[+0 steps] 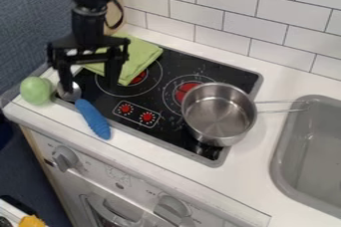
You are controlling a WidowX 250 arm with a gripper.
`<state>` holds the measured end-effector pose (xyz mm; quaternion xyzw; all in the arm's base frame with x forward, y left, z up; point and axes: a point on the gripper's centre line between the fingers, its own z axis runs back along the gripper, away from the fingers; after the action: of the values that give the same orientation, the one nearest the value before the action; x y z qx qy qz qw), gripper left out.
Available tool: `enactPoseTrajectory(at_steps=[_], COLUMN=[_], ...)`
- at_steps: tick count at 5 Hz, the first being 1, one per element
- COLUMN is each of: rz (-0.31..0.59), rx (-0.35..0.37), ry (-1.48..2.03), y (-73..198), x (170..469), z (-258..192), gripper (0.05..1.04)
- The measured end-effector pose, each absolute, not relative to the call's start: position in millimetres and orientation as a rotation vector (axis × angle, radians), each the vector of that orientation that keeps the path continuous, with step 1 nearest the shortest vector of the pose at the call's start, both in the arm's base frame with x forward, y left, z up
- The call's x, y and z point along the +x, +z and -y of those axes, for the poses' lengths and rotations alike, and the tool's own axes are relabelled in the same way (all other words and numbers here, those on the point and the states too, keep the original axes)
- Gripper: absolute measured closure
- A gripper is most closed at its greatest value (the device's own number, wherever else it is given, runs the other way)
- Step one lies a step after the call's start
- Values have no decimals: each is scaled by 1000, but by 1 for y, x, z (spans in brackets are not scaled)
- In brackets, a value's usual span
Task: Move the spoon in between the burner
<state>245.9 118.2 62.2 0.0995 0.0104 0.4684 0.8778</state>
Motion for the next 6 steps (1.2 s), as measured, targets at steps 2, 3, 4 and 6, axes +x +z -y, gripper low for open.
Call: enactPoseTrajectory(at_steps=[2,3,4,6], rz=[134,157,209,192], rx=[156,119,102,72], ry=[1099,1106,1120,1135], y=[50,42,34,18], x=[239,245,247,247], z=[-128,-131,-134,-138], gripper=[85,85,85,85])
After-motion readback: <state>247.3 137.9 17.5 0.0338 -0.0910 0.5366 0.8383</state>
